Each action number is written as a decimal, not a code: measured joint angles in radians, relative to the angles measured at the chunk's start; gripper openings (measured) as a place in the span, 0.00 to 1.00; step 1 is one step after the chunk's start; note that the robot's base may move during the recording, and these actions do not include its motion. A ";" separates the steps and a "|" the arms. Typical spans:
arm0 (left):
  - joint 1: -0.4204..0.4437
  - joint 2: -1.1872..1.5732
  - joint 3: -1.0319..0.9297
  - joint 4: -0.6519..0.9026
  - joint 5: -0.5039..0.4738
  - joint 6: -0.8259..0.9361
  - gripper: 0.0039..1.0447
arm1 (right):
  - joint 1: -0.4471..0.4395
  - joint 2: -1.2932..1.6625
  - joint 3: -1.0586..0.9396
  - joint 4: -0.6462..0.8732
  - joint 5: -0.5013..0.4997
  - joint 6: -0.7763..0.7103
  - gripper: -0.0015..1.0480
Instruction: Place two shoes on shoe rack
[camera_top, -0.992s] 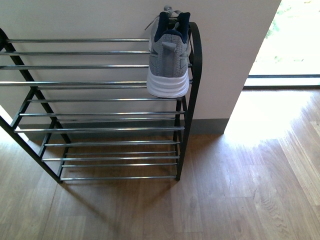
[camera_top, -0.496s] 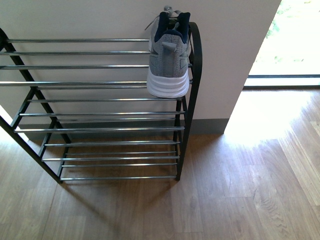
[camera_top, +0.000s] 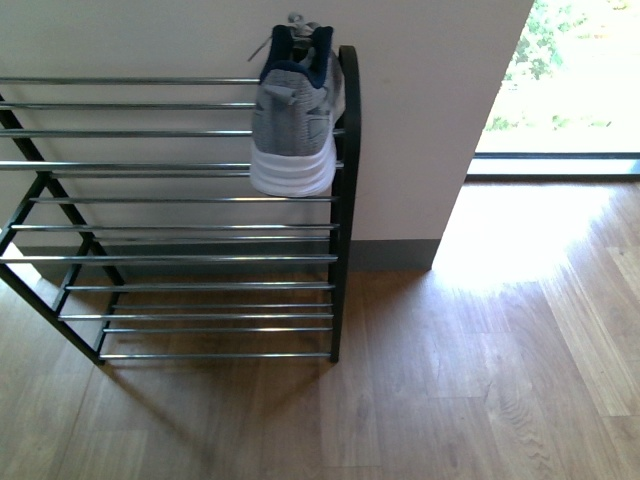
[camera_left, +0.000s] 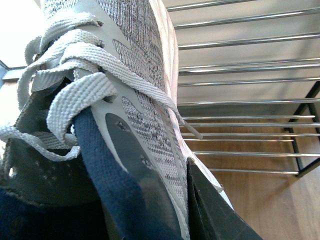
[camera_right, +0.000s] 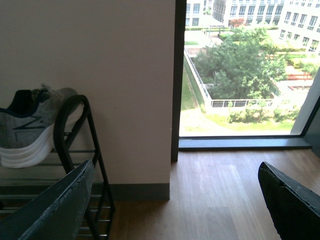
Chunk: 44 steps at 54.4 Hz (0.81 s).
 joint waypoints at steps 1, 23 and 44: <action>0.000 0.000 0.000 0.000 0.002 0.000 0.02 | 0.000 0.000 0.000 0.000 0.000 0.000 0.91; -0.004 -0.003 0.000 0.000 0.001 0.000 0.02 | 0.000 -0.001 0.000 -0.002 0.003 0.000 0.91; -0.004 -0.003 0.000 0.000 0.004 0.000 0.02 | 0.000 -0.001 0.000 -0.002 0.003 0.000 0.91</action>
